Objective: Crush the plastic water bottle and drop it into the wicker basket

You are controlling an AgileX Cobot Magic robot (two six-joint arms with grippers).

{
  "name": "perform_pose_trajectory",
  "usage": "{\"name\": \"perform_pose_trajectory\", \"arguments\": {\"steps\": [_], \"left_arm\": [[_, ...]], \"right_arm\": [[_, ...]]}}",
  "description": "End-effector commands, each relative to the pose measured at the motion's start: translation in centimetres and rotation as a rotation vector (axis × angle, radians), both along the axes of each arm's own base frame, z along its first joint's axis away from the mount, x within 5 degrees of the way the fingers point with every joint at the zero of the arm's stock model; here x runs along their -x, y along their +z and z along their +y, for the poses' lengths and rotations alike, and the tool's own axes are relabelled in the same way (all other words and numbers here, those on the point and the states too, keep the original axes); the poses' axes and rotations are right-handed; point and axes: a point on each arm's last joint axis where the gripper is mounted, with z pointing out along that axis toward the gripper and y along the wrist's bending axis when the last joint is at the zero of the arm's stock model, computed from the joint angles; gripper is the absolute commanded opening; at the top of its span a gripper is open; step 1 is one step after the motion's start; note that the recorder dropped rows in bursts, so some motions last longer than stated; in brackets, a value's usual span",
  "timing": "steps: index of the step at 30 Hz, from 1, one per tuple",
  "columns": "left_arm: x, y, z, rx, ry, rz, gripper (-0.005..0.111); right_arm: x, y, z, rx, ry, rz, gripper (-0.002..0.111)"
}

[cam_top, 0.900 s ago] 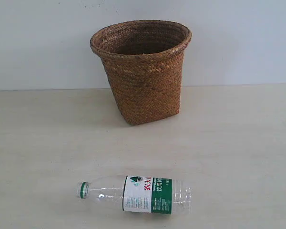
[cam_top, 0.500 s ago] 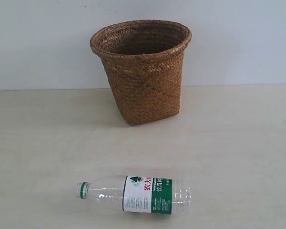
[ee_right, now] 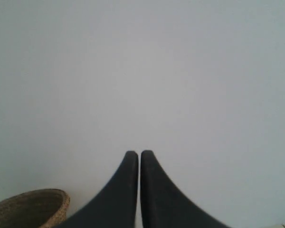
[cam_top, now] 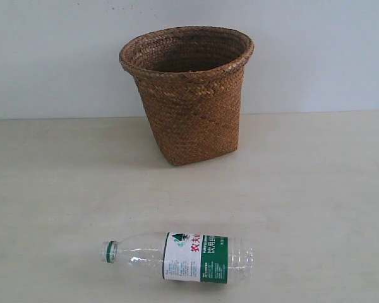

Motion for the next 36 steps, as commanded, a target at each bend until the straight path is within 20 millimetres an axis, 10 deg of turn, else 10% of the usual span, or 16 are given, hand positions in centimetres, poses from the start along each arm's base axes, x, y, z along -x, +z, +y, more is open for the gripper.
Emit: {"name": "perform_pose_trajectory", "arguments": {"steps": [1,19,27,36], "left_arm": [[-3.8,2.0,-0.6,-0.085,-0.058,0.063,0.004],[-14.2,-1.4,-2.2,-0.596,0.024,0.625,0.004],[-14.9,-4.1,-4.6,-0.852,-0.047,0.801,0.004],[-14.7,-5.8,-8.2,-1.053,-0.538,0.995,0.004]], "right_arm": [[-2.9,1.3,0.0,0.059,-0.002,0.105,0.000],[-12.3,-0.7,1.7,0.500,0.113,0.691,0.000],[-14.7,-3.7,6.0,0.745,0.388,0.970,0.000],[-15.2,-7.1,9.6,0.759,0.883,1.148,0.000]]}}
